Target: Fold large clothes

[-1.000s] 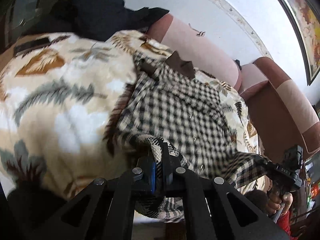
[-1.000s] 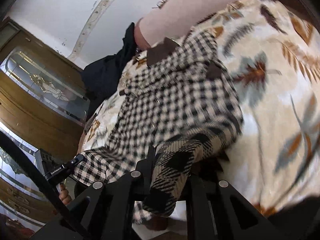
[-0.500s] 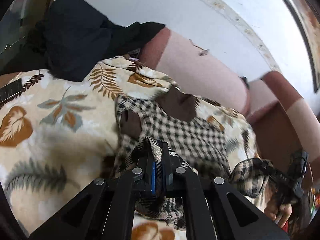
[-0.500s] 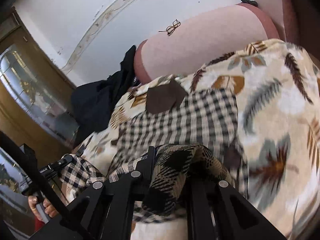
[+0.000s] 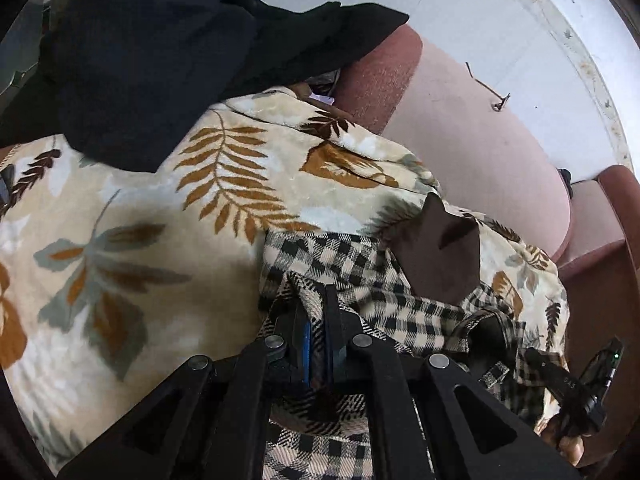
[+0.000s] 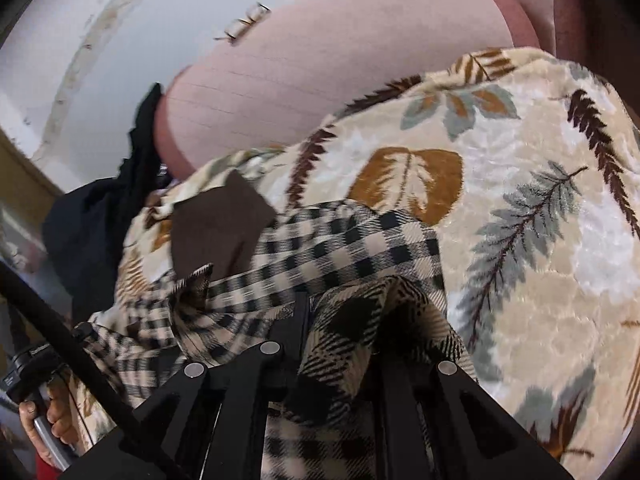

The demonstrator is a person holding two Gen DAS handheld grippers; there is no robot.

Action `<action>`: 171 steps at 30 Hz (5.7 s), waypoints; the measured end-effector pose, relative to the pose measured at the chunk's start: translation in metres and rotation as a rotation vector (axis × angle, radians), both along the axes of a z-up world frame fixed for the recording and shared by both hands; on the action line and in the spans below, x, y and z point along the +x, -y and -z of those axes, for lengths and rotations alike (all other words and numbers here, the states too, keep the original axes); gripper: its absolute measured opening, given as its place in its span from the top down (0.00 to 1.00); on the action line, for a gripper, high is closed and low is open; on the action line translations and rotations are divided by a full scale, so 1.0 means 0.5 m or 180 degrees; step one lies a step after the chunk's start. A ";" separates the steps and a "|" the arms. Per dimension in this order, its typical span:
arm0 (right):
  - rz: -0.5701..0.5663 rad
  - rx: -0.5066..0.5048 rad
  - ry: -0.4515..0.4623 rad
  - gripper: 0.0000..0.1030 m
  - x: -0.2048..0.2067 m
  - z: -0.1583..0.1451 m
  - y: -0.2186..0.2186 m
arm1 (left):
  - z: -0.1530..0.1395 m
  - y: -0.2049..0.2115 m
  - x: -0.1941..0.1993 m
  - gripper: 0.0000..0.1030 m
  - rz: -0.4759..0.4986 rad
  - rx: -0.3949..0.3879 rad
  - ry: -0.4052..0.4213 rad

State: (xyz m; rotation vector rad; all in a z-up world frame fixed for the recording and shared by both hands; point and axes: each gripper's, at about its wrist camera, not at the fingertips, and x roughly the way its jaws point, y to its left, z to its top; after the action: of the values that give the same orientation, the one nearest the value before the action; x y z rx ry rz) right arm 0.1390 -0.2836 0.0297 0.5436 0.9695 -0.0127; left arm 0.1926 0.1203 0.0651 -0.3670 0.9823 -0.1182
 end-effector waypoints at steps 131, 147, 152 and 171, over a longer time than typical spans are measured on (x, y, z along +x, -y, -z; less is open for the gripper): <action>-0.0232 -0.0606 0.0307 0.67 -0.288 -0.071 -0.133 | 0.093 0.090 -0.301 0.36 0.0530 0.0914 0.0554; 0.0050 0.0017 0.0096 1.00 -0.235 0.060 -0.059 | 0.142 -0.060 -0.228 0.51 -0.0251 0.0663 -0.0164; 0.0460 -0.0432 0.0029 1.00 -0.308 0.033 0.052 | 0.099 -0.032 -0.256 0.51 -0.0240 0.0852 0.0088; -0.0386 -0.0301 0.0187 0.96 -0.035 0.068 -0.128 | 0.118 0.180 -0.019 0.49 0.0485 0.0843 0.0179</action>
State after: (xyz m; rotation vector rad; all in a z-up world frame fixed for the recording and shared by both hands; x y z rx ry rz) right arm 0.1215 -0.2197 -0.0045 0.3957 0.9382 0.0655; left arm 0.1831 0.0304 0.0060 -0.0455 0.9559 -0.1338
